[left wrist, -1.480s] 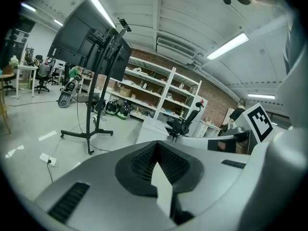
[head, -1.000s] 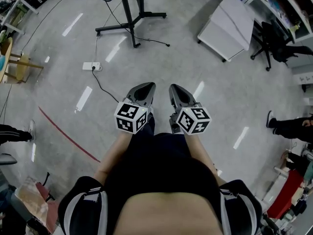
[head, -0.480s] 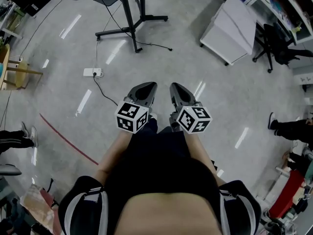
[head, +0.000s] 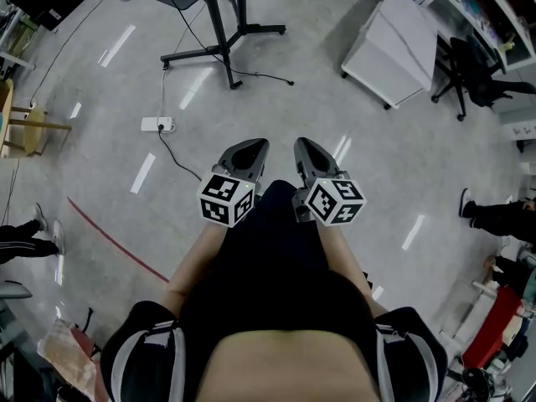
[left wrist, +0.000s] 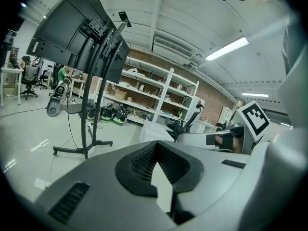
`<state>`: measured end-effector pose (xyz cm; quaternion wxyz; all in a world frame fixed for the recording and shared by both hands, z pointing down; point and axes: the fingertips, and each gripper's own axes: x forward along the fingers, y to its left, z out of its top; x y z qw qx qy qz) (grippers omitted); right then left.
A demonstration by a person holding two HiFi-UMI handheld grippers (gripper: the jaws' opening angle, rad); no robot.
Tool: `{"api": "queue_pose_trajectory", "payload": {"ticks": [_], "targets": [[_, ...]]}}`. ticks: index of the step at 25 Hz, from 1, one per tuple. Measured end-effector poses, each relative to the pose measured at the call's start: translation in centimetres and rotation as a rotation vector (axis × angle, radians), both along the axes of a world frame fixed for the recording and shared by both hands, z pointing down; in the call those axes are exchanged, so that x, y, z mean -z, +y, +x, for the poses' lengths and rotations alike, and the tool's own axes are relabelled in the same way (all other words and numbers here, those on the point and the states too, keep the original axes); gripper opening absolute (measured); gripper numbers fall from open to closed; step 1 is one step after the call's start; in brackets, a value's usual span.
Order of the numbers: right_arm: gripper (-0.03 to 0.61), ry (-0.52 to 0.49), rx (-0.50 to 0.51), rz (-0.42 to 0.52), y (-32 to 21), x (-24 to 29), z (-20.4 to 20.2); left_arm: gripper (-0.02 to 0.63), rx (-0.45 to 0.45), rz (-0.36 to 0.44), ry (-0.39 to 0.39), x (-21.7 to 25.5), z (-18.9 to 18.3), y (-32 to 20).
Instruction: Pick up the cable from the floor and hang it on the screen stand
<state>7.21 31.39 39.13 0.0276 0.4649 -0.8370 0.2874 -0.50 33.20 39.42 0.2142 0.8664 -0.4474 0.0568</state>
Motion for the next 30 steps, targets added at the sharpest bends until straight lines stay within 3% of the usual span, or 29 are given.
{"api": "queue_pose_trajectory", "payload": {"ticks": [15, 30], "targets": [[0.025, 0.008, 0.003, -0.009, -0.9, -0.5, -0.1, 0.003, 0.021, -0.022, 0.002, -0.8, -0.7, -0.8], [0.025, -0.005, 0.052, -0.021, -12.9, -0.9, 1.1, 0.003, 0.069, -0.026, -0.019, -0.6, 0.4, -12.5]]}}
